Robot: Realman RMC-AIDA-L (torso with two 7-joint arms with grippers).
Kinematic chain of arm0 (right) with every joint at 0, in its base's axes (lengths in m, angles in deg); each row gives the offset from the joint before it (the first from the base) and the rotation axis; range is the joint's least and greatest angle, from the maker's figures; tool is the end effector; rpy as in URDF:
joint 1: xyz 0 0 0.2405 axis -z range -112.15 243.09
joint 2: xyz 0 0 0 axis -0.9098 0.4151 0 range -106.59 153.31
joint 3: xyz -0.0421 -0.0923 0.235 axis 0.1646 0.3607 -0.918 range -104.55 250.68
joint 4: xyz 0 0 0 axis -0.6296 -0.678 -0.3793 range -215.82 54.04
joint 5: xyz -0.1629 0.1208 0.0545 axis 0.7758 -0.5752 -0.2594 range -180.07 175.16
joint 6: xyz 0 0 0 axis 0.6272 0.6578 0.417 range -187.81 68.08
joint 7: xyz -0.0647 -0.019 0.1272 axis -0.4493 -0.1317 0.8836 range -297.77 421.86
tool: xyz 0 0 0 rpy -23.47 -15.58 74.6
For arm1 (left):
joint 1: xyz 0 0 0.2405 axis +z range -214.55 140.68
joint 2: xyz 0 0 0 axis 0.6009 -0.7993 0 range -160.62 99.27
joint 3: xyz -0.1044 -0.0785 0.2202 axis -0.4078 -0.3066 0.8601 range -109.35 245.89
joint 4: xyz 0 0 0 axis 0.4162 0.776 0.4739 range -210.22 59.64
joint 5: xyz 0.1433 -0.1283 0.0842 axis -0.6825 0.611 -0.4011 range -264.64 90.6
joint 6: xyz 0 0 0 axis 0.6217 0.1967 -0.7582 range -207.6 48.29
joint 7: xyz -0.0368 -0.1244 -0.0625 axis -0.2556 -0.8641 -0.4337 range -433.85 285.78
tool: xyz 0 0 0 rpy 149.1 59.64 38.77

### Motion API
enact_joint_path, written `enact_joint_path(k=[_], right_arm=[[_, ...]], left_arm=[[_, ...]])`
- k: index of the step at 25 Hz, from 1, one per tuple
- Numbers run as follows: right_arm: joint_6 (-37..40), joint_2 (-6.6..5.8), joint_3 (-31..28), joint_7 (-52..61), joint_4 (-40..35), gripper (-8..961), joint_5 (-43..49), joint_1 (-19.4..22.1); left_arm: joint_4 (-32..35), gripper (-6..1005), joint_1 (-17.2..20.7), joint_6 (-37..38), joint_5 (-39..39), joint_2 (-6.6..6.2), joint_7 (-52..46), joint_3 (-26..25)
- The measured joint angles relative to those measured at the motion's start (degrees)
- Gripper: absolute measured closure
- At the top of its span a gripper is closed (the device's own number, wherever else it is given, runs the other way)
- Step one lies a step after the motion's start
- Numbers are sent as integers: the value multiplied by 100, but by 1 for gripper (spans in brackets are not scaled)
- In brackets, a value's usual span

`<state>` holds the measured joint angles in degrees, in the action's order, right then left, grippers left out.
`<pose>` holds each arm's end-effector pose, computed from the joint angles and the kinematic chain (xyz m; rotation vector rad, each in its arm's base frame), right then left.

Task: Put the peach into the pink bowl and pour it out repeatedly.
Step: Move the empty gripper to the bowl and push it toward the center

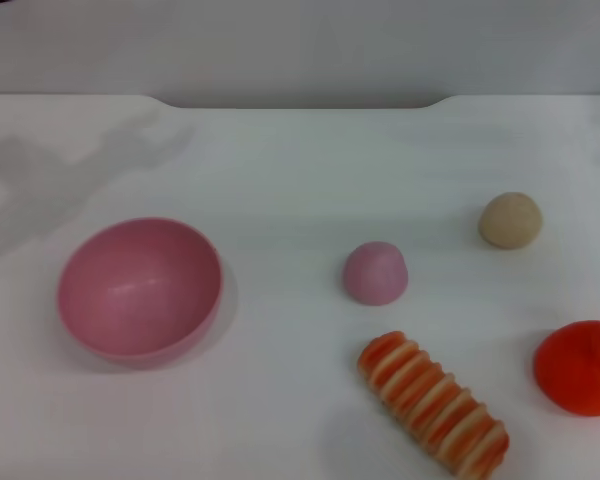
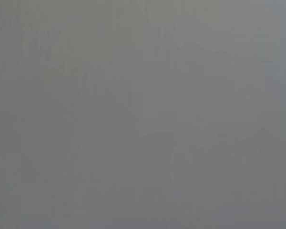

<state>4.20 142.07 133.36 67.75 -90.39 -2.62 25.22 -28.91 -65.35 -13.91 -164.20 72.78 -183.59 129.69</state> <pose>0.2718 0.4266 0.0738 -1.2722 0.3751 0.8008 -0.2389 0.4134 0.1333 -2.1924 -0.9455 -0.9550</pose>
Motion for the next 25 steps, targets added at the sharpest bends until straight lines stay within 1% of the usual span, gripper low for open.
enact_joint_path(k=[1,2,3,4,5,6,7,8,9,10,11,13,14,15,16,18,19,20,21,22,24,25], right_arm=[[-2,-1,1,-1,0,486,4,-17],[-14,-1,3,-2,0,486,8,-32],[-28,-2,6,-16,0,486,13,-48],[-44,-4,13,-30,0,486,16,-62],[-53,-7,16,-33,0,486,17,-71],[-60,-8,20,-34,-1,486,17,-81],[-63,-10,26,-34,-2,486,17,-88],[-65,-10,42,-34,-2,486,19,-92],[-66,-11,56,-33,-3,486,19,-92],[-66,-11,71,-32,-4,486,20,-88],[-68,-12,78,-30,-4,486,21,-80],[-69,-13,81,-23,-2,486,22,-66],[-70,-14,79,-19,1,485,22,-57],[-70,-14,80,-13,4,485,23,-52],[-71,-14,79,-11,6,485,24,-46],[-71,-14,81,-10,7,485,25,-29],[-71,-15,82,-9,5,485,26,-16],[-71,-15,88,-9,3,485,26,-5],[-71,-15,92,-9,1,485,25,8],[-71,-15,96,-8,0,485,25,18],[-71,-15,127,-8,11,486,26,28],[-71,-15,153,-8,23,486,25,33]], left_arm=[[167,265,-27,131,-482,-15,-363,-199],[167,265,-27,131,-482,-15,-363,-199],[566,265,-109,418,-1535,-21,-1139,-426],[782,266,-164,559,-2028,-23,-1500,-454],[782,266,-164,559,-2028,-23,-1500,-454],[991,266,-234,700,-2543,-24,-1851,-467],[991,266,-234,700,-2543,-24,-1851,-467],[1362,266,-414,1008,-3540,-1,-2450,-499],[1362,266,-414,1008,-3540,-1,-2450,-499],[1586,266,-553,1262,-4155,55,-2787,-529],[1701,266,-633,1423,-4487,87,-2970,-549],[1701,266,-633,1423,-4487,87,-2970,-549],[1874,266,-761,1642,-4973,147,-3196,-561],[1874,266,-761,1642,-4973,147,-3196,-561],[2137,266,-943,1948,-5696,236,-3463,-578],[2137,266,-943,1948,-5696,236,-3463,-578],[2287,267,-1067,2170,-6171,302,-3578,-601],[2350,267,-1223,2521,-6660,424,-3616,-622],[2340,267,-1239,2576,-6744,456,-3620,-618],[2306,267,-1257,2651,-6924,531,-3626,-599],[2306,267,-1257,2651,-6924,531,-3626,-599],[2264,267,-1257,2683,-7245,660,-3658,-577]])
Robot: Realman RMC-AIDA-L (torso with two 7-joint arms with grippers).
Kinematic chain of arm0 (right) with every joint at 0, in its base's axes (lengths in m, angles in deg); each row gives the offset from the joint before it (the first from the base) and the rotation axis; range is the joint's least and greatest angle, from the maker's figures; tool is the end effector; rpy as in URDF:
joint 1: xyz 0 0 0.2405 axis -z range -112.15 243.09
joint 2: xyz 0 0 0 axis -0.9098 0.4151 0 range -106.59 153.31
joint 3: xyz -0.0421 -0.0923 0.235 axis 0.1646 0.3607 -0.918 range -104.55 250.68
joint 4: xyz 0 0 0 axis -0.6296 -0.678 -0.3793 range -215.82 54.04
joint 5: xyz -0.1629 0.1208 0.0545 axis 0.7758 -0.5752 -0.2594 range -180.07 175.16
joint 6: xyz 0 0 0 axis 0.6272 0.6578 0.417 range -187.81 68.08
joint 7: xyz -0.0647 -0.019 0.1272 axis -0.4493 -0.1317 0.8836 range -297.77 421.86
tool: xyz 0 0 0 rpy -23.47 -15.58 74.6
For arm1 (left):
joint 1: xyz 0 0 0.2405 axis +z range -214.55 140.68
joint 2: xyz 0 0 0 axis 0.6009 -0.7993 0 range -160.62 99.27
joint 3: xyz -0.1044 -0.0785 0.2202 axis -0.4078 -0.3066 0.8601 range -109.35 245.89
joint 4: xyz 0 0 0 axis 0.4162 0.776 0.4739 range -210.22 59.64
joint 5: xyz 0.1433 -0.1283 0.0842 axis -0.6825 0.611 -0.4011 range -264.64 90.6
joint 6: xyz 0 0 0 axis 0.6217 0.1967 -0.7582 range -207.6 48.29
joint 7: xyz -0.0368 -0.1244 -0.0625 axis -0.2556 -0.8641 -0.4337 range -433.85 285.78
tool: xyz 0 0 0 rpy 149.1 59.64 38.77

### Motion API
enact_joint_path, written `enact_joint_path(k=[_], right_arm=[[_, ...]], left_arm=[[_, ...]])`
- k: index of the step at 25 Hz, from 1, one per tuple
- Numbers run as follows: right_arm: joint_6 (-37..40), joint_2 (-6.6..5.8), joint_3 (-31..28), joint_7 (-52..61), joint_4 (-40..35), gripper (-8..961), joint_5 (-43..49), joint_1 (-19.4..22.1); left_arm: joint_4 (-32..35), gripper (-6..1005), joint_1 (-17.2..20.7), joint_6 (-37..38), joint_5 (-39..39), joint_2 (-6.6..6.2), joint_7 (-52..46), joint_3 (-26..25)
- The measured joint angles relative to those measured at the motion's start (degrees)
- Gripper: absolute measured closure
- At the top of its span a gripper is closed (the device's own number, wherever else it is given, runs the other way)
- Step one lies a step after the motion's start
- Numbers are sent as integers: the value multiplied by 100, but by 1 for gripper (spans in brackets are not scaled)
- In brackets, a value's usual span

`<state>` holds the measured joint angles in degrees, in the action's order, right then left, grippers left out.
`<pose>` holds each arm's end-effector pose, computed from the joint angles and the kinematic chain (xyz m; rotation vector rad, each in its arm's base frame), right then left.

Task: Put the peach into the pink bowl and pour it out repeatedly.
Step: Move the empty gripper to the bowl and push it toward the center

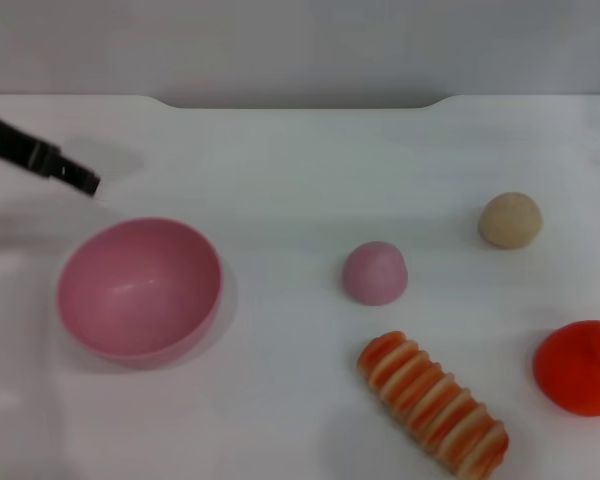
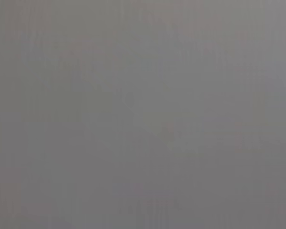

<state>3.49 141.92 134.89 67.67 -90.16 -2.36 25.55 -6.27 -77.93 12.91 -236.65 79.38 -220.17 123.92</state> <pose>0.2735 0.4259 0.0693 -1.3052 0.3744 0.7811 -0.2154 0.4007 0.1088 -2.3177 -1.1995 0.2818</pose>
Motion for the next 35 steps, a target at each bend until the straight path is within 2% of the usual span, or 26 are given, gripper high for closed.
enact_joint_path(k=[3,7,17,28,33,35], right_arm=[[0,0,64,0,11,486,0,12],[0,0,98,0,9,486,0,19],[1,-8,262,1,-20,485,0,-19],[1,-8,286,0,-21,486,-1,-39],[1,-8,285,0,-22,485,-1,-25],[1,-9,285,0,-22,485,-1,-15]], left_arm=[[-104,267,111,-85,-286,249,-46,-37],[-307,267,199,-284,-333,340,-78,7],[-824,268,384,-658,-595,426,-100,72],[-920,269,476,-689,-603,542,-100,218],[-923,269,473,-777,-603,555,-99,219],[-923,324,472,-840,-603,555,-100,221]])
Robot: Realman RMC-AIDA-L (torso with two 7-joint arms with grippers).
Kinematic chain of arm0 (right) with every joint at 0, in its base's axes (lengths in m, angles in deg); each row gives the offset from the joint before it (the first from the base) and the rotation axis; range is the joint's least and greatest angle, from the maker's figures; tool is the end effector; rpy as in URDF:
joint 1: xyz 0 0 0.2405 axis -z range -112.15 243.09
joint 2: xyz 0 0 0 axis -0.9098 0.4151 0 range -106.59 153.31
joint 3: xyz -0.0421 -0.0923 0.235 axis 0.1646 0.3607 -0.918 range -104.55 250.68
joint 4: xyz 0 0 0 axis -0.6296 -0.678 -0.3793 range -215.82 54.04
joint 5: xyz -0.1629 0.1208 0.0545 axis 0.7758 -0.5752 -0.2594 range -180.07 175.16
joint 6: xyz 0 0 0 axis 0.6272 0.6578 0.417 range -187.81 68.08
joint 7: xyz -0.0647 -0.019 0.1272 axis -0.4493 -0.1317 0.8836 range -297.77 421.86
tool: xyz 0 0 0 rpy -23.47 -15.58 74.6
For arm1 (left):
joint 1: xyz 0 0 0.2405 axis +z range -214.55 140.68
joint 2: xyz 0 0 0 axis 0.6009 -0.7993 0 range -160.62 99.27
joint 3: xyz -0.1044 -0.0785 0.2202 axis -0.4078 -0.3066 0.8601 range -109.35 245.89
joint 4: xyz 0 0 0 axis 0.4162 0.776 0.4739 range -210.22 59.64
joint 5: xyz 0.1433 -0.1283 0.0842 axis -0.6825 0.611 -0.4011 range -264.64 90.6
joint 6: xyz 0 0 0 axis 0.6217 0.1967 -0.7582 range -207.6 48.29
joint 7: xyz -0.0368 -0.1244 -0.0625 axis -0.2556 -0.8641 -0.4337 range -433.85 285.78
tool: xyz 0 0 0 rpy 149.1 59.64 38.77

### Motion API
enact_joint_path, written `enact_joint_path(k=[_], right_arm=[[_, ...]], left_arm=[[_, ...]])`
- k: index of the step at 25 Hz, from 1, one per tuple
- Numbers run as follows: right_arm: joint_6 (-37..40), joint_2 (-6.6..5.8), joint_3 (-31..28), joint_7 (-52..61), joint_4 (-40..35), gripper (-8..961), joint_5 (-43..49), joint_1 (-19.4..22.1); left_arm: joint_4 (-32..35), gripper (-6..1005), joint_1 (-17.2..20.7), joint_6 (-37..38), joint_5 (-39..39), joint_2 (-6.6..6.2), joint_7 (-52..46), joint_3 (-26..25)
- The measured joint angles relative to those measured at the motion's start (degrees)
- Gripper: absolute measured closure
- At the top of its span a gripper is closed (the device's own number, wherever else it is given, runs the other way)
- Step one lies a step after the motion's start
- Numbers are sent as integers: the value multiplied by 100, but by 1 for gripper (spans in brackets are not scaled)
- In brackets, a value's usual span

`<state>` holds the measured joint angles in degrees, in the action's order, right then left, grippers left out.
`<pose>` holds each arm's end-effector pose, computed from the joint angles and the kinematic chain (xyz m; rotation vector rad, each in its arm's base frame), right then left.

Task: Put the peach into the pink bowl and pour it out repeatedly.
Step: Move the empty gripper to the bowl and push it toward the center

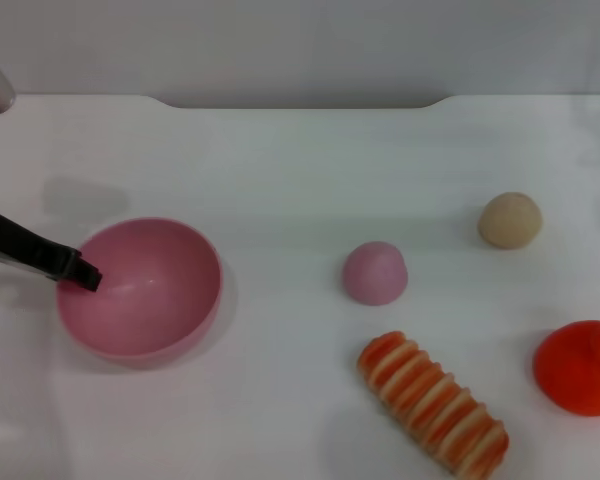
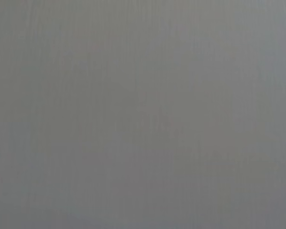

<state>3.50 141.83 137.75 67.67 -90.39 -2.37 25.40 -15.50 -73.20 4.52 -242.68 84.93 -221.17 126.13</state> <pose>0.2665 0.4278 0.0641 -1.3516 0.3449 0.7828 -0.2739 0.3746 0.0488 -2.2429 -1.3996 0.3989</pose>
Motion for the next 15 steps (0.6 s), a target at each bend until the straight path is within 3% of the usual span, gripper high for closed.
enact_joint_path(k=[4,10,11,15], right_arm=[[0,0,0,0,0,486,0,12],[0,0,-2,0,0,486,0,26],[0,0,-4,0,0,485,-1,26],[0,0,-8,22,1,485,-25,26]], left_arm=[[5,435,-22,-73,-5,0,26,13],[-3,678,-52,-84,-15,-5,44,143],[-3,878,-53,-89,-17,-9,45,157],[-3,931,-54,-91,-18,-12,45,158]])
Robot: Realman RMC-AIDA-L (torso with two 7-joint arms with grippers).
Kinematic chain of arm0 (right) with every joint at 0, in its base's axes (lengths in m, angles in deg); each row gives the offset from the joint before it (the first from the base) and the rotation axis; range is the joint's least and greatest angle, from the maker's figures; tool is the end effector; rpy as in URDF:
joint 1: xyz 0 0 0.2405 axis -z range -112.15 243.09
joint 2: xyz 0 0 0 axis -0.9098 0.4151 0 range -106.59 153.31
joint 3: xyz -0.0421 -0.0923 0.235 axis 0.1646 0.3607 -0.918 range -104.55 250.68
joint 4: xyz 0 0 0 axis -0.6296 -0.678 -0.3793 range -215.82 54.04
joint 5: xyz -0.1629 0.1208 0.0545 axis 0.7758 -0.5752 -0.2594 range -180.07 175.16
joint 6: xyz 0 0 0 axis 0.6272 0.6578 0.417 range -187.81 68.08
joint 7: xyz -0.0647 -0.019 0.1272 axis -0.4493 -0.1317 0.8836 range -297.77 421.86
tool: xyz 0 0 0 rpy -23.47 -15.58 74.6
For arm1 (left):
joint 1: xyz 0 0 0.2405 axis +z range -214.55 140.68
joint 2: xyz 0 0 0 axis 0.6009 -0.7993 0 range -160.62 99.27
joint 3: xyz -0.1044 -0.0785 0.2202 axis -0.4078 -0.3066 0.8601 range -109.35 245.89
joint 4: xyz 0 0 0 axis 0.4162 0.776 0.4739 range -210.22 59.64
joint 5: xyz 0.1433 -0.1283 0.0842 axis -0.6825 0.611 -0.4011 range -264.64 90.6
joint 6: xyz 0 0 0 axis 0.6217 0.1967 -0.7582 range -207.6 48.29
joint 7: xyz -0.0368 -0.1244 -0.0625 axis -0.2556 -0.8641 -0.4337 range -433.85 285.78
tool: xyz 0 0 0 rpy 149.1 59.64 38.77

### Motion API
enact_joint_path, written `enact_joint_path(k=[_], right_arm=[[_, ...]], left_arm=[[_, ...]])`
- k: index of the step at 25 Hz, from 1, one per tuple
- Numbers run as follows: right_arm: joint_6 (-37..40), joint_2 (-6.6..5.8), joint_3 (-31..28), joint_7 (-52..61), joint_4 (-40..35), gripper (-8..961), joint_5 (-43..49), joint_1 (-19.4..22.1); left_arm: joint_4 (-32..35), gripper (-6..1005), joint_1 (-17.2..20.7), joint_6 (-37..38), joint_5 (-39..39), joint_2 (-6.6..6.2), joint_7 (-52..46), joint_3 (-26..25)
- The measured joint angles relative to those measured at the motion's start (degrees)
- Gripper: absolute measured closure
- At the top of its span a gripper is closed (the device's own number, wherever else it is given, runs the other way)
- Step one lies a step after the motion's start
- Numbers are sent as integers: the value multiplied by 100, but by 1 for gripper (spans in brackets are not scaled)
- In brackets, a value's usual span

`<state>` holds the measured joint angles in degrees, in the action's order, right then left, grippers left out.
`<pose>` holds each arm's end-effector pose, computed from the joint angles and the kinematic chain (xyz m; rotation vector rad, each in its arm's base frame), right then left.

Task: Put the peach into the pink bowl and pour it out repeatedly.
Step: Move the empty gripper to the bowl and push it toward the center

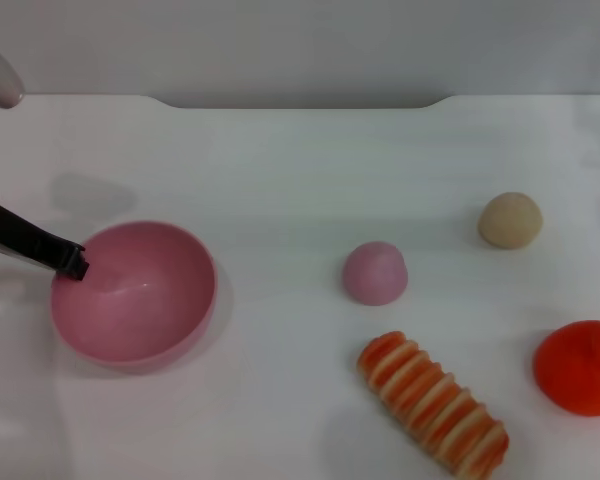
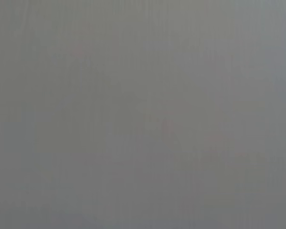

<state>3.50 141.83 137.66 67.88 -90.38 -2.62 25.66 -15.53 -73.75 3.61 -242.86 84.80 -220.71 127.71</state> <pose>0.2689 0.4265 0.0647 -1.3446 0.3537 0.7829 -0.2695 0.3789 0.0471 -2.2589 -1.3477 0.4201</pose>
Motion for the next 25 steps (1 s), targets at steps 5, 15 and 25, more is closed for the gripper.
enact_joint_path(k=[5,15,25], right_arm=[[-242,-71,62,1323,-350,486,291,100],[713,-1126,-40,8606,-3029,486,6820,265],[2192,-1098,-670,10787,-3792,485,11861,-900]], left_arm=[[0,958,-2,-26,1,-8,3,-2],[13,958,-9,-103,1,-28,25,-3],[185,958,-255,-91,0,-20,52,7]])
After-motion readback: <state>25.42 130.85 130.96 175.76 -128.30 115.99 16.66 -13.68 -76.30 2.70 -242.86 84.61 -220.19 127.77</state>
